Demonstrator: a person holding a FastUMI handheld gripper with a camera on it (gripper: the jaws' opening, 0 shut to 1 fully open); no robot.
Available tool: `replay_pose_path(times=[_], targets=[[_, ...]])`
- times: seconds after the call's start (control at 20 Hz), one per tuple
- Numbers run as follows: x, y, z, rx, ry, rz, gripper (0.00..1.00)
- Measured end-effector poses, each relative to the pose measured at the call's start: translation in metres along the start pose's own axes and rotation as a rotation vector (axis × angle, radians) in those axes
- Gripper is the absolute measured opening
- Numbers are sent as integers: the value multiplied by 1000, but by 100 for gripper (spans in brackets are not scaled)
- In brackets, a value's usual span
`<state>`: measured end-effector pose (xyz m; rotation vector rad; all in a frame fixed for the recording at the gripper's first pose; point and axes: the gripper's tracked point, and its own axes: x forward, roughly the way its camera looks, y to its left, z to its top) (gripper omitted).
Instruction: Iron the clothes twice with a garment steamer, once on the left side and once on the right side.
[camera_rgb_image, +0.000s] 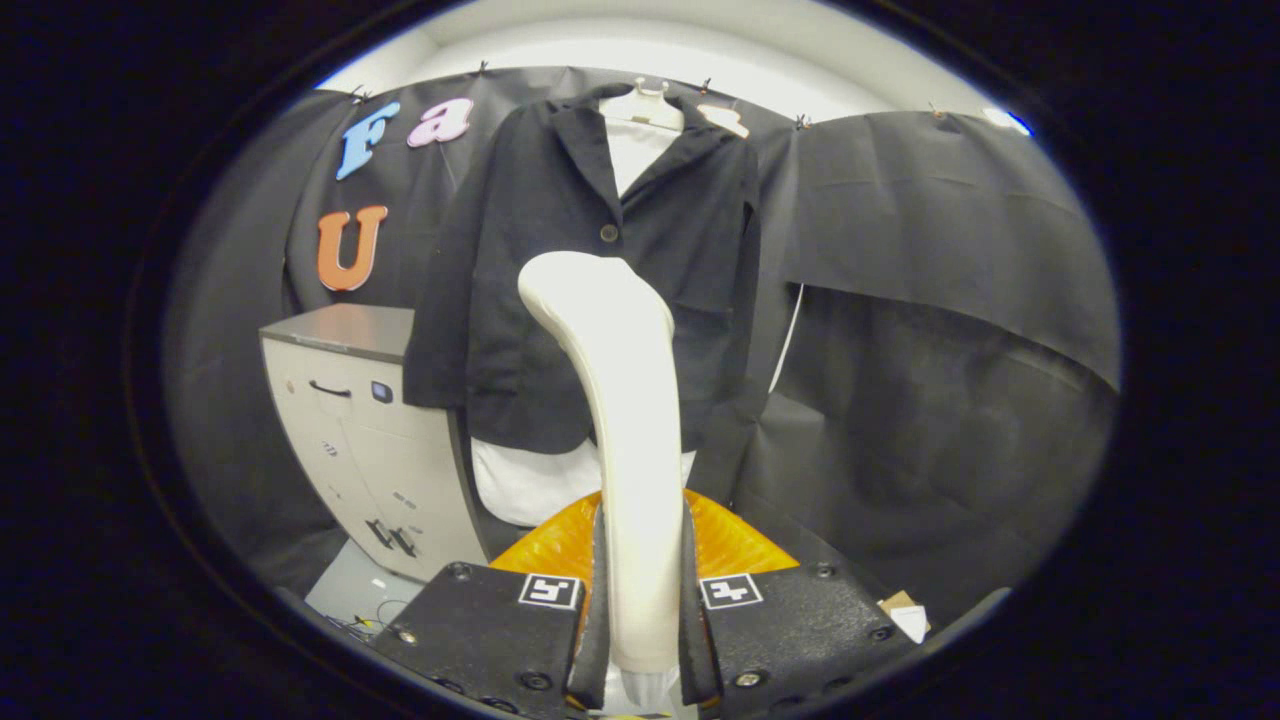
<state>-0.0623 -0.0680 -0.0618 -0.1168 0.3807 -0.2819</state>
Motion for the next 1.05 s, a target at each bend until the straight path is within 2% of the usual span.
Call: replay_pose_path(times=[0.3, 0.7, 1.05], targets=[[-45, -15, -4, 20, -30, 84, 31], [-100, -48, -41, 39, -21, 159, 31], [-120, -76, -69, 87, 19, 158, 31]])
